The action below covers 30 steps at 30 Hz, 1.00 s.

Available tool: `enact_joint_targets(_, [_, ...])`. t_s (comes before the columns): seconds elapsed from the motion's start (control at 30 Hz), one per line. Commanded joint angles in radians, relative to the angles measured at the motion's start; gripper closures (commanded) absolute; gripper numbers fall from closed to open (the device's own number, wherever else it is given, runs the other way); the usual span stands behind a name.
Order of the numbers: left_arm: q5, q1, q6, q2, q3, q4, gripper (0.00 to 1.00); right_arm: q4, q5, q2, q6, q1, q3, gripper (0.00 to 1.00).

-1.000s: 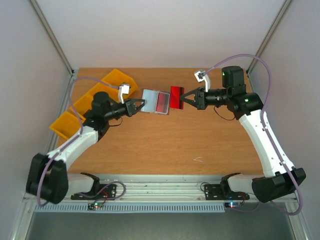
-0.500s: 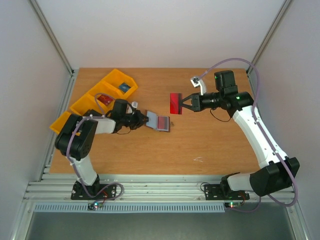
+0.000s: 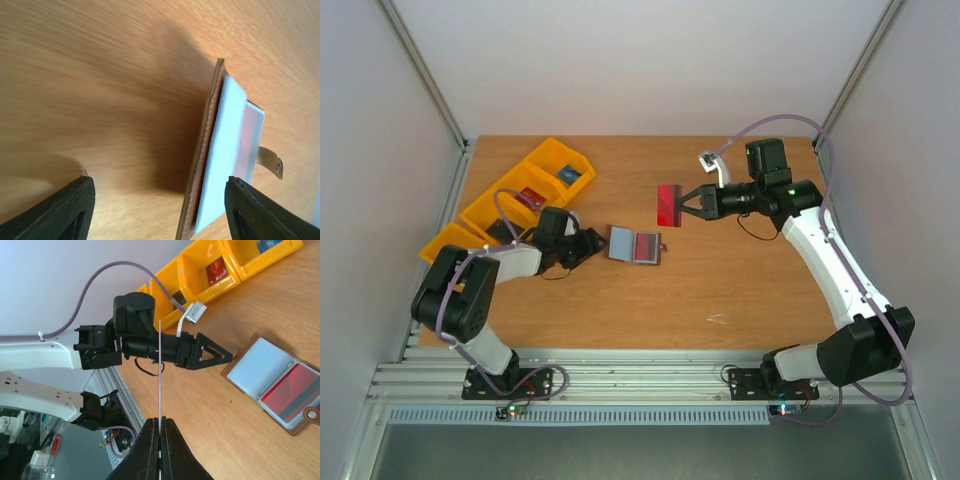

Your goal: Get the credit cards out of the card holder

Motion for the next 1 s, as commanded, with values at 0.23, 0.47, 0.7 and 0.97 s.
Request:
enact_joint_targets(0.23, [0.097, 0.008, 0.356, -0.491, -0.077, -0.035, 0.22, -0.042, -0.029, 0.006, -0.047, 0.039, 0.14, 0.99])
enact_joint_targets(0.47, [0.306, 0.011, 0.478, -0.803, 0.044, -0.126, 0.18, -0.11, -0.176, 0.042, -0.155, 0.119, 0.281, 0.99])
enact_joint_targets(0.7, [0.527, 0.004, 0.349, -0.81, 0.155, 0.035, 0.24, -0.086, -0.236, 0.082, -0.226, 0.24, 0.366, 0.99])
enact_joint_targets(0.97, [0.544, -0.003, 0.373, -0.768, 0.21, 0.065, 0.38, 0.026, -0.248, 0.129, -0.178, 0.269, 0.386, 0.99])
